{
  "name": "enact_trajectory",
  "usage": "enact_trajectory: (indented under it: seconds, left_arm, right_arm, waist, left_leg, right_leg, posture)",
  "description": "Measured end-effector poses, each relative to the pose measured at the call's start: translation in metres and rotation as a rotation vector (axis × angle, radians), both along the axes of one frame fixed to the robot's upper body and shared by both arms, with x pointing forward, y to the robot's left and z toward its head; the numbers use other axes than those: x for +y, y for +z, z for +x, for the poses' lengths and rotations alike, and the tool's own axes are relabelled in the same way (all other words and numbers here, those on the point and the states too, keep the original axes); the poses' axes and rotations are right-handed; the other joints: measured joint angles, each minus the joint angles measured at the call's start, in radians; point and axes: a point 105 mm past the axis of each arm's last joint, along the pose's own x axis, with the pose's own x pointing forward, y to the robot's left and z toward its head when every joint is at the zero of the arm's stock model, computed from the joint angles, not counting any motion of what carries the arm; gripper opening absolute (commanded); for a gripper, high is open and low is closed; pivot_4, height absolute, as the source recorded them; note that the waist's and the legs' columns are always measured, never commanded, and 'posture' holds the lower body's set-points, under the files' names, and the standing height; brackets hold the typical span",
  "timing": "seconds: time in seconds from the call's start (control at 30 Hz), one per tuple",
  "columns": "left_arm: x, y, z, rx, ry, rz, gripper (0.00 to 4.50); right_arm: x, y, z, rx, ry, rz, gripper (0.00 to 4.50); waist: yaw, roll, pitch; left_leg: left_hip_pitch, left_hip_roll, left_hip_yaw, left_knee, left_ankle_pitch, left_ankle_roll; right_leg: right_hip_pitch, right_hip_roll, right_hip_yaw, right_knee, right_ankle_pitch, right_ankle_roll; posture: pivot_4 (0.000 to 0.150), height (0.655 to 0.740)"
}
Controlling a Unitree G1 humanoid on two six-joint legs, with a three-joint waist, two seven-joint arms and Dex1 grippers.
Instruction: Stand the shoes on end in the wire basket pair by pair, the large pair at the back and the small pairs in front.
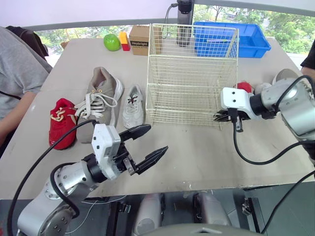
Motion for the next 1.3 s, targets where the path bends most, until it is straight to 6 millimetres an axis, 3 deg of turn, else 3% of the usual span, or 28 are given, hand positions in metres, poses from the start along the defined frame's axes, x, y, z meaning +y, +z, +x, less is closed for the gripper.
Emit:
enact_trajectory:
  seconds: [0.17, 0.3, 0.4, 0.5, 0.57, 0.67, 0.7, 0.8, 0.87, 0.9, 0.97, 1.0, 1.07, 1.3]
  left_arm:
    - [0.000, -0.002, 0.001, 0.008, -0.015, -0.002, 4.50]
    - [-0.001, 0.000, 0.000, 0.007, -0.038, -0.011, 4.50]
    - [-0.003, 0.000, 0.003, 0.008, -0.058, -0.022, 4.50]
    - [-0.015, -0.010, 0.007, 0.047, -0.095, -0.054, 4.50]
    - [-0.026, -0.006, 0.011, 0.030, -0.135, -0.083, 4.50]
    - [-0.040, 0.004, 0.019, -0.009, -0.187, -0.123, 4.50]
    - [-0.045, 0.005, 0.023, -0.008, -0.204, -0.136, 4.50]
    - [-0.055, 0.009, 0.032, -0.004, -0.246, -0.155, 4.50]
    - [-0.063, 0.010, 0.038, 0.005, -0.292, -0.172, 4.50]
    - [-0.063, 0.010, 0.038, 0.007, -0.294, -0.173, 4.50]
    - [-0.069, 0.008, 0.039, 0.021, -0.343, -0.182, 4.50]
    - [-0.070, 0.007, 0.039, 0.029, -0.367, -0.182, 4.50]
    - [-0.069, 0.003, 0.040, 0.045, -0.383, -0.182, 4.50]
    - [-0.079, 0.011, 0.040, 0.035, -0.395, -0.225, 4.50]
  right_arm:
    - [0.005, 0.004, 0.002, -0.022, -0.004, 0.042, 2.72]
    - [0.005, 0.030, -0.005, -0.045, 0.009, 0.147, 4.47]
    - [0.007, 0.056, -0.025, -0.038, 0.053, 0.309, 4.47]
    - [0.016, 0.090, -0.042, -0.062, 0.069, 0.629, 4.47]
    - [0.015, 0.115, -0.039, -0.139, 0.007, 0.853, 4.47]
    - [-0.016, 0.143, -0.024, -0.321, -0.226, 1.042, 4.47]
    - [-0.040, 0.149, -0.021, -0.419, -0.348, 1.071, 4.47]
    - [-0.099, 0.143, -0.020, -0.586, -0.654, 1.023, 4.47]
    - [-0.137, 0.130, -0.019, -0.602, -0.860, 0.954, 4.47]
    - [-0.140, 0.129, -0.018, -0.602, -0.873, 0.952, 4.47]
    - [-0.174, 0.113, -0.021, -0.611, -1.061, 0.883, 4.47]
    - [-0.202, 0.094, -0.026, -0.592, -1.201, 0.820, 4.47]
    - [-0.229, 0.063, -0.035, -0.521, -1.347, 0.751, 4.47]
    - [-0.256, 0.012, -0.046, -0.369, -1.497, 0.659, 4.47]
  waist:
    - [0.000, 0.000, 0.000]
    - [0.002, 0.000, 0.000]
    - [0.003, 0.000, 0.000]
    - [0.000, -0.001, 0.000]
    - [0.001, -0.001, 0.000]
    - [0.010, -0.001, 0.000]
    - [0.016, -0.001, 0.000]
    - [0.023, -0.001, -0.001]
    - [0.011, 0.000, -0.001]
    - [0.003, 0.000, -0.001]
    - [0.001, -0.001, -0.002]
    - [0.003, -0.001, -0.002]
    - [0.002, 0.002, -0.002]
    - [-0.020, 0.005, -0.004]
  left_leg:
    - [0.000, 0.000, 0.000, 0.000, 0.000, 0.000]
    - [0.000, 0.000, 0.000, 0.000, 0.000, 0.000]
    - [0.000, 0.000, 0.000, 0.000, 0.000, 0.000]
    - [0.001, 0.000, -0.001, 0.000, 0.000, 0.000]
    - [0.001, 0.000, 0.000, 0.001, 0.000, 0.000]
    - [-0.001, -0.002, 0.000, 0.002, 0.000, 0.000]
    - [-0.001, -0.002, 0.000, 0.002, 0.000, 0.000]
    - [-0.001, -0.003, 0.002, 0.002, 0.000, 0.000]
    - [-0.001, -0.002, 0.002, 0.002, 0.000, 0.000]
    - [0.000, -0.002, 0.002, 0.001, 0.000, 0.000]
    - [0.000, -0.001, 0.001, 0.001, 0.000, 0.000]
    - [0.000, -0.001, 0.000, 0.001, 0.000, 0.000]
    - [0.000, -0.001, 0.001, 0.000, 0.000, 0.000]
    - [0.001, -0.002, 0.001, 0.001, 0.000, 0.001]
  right_leg:
    - [0.000, 0.000, 0.000, 0.000, 0.000, 0.000]
    - [0.000, 0.000, 0.000, 0.000, 0.000, 0.000]
    - [0.001, 0.000, -0.001, 0.000, 0.000, 0.000]
    - [0.001, 0.001, 0.000, 0.001, 0.000, 0.000]
    - [0.002, 0.001, 0.000, 0.003, 0.000, 0.000]
    - [0.002, 0.001, -0.001, 0.003, 0.000, 0.000]
    - [0.003, 0.001, -0.001, 0.002, 0.000, 0.000]
    - [0.003, 0.001, 0.001, 0.000, 0.000, 0.000]
    - [0.003, 0.002, 0.001, 0.000, 0.001, 0.002]
    - [0.003, 0.002, 0.001, 0.001, 0.001, 0.002]
    - [0.003, 0.004, 0.000, 0.001, 0.000, 0.001]
    - [0.003, 0.004, 0.000, 0.001, 0.000, 0.001]
    - [0.003, 0.004, 0.001, 0.001, 0.000, 0.001]
    - [0.004, 0.006, 0.006, 0.001, 0.000, 0.001]
  posture:
    - [0.150, 0.7400]
    - [0.150, 0.7400]
    - [0.150, 0.7400]
    - [0.150, 0.7400]
    - [0.150, 0.7400]
    - [0.150, 0.7400]
    - [0.150, 0.7400]
    - [0.150, 0.7400]
    - [0.150, 0.7400]
    - [0.150, 0.7400]
    - [0.150, 0.7400]
    - [0.150, 0.7400]
    - [0.150, 0.7400]
    - [0.150, 0.7400]
